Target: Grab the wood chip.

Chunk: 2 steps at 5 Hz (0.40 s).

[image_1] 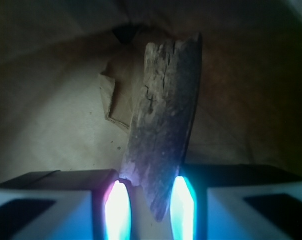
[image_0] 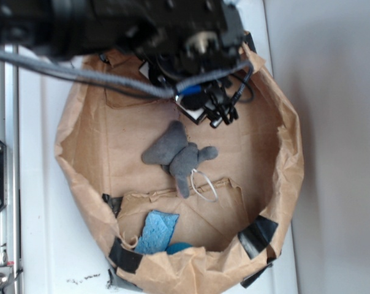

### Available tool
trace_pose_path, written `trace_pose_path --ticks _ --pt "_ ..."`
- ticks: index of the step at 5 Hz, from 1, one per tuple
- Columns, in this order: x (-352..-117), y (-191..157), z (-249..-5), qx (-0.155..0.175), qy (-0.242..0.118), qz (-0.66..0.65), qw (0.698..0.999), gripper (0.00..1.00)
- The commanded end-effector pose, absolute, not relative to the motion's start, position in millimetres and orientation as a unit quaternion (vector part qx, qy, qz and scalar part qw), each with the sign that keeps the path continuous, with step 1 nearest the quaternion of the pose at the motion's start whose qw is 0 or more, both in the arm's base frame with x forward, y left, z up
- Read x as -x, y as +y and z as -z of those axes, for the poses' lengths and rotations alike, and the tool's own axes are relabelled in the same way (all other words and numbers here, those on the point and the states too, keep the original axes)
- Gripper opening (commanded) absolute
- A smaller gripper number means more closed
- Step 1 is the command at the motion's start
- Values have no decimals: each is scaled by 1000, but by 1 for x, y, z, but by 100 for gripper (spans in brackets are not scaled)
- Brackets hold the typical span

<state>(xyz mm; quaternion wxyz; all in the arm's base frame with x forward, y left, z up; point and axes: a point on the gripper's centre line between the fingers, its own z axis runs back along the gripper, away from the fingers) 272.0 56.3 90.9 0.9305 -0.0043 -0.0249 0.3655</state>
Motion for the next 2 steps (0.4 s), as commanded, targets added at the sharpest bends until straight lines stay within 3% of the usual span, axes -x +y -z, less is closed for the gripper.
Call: trace_pose_path --ticks 1,2 --pt "-269 59 -151 50 -74 -259 962 0" --pt "-268 50 -151 -7 -80 -191 978 0"
